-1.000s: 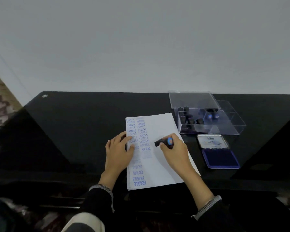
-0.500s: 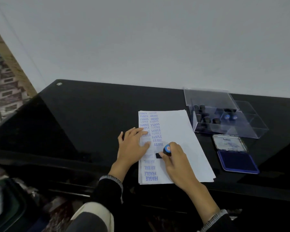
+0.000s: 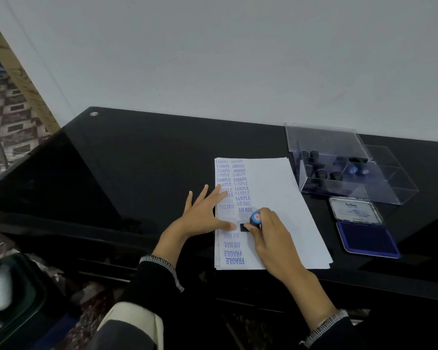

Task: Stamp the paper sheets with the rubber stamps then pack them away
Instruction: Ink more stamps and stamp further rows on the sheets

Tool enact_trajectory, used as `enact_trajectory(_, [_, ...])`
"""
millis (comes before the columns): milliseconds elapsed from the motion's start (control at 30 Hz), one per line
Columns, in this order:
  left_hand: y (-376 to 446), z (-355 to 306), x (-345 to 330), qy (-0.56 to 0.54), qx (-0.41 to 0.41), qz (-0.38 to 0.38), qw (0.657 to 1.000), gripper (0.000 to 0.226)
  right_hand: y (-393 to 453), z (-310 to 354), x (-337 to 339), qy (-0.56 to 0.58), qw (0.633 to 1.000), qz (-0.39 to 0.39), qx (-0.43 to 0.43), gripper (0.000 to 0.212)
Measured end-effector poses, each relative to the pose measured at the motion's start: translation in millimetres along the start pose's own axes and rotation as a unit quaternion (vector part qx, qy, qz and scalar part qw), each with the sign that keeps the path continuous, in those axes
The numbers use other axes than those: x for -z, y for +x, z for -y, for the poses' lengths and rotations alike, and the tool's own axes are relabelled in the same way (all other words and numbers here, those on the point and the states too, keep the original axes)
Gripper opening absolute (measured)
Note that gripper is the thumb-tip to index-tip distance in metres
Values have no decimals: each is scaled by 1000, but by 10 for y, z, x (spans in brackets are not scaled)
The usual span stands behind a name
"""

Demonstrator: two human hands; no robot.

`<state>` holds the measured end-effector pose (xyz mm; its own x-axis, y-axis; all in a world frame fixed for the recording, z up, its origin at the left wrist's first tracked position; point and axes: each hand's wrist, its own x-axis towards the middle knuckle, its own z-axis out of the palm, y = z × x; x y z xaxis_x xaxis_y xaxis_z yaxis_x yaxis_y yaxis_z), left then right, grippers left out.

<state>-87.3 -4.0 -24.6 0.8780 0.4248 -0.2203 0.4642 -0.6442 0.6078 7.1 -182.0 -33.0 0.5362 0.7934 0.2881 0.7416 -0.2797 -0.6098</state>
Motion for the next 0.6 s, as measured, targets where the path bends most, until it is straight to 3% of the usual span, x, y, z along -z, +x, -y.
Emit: enact_trajectory(600, [-19, -37, -38, 26, 14, -23, 999, 93, 64, 78, -25, -10, 1000, 7, -16, 16])
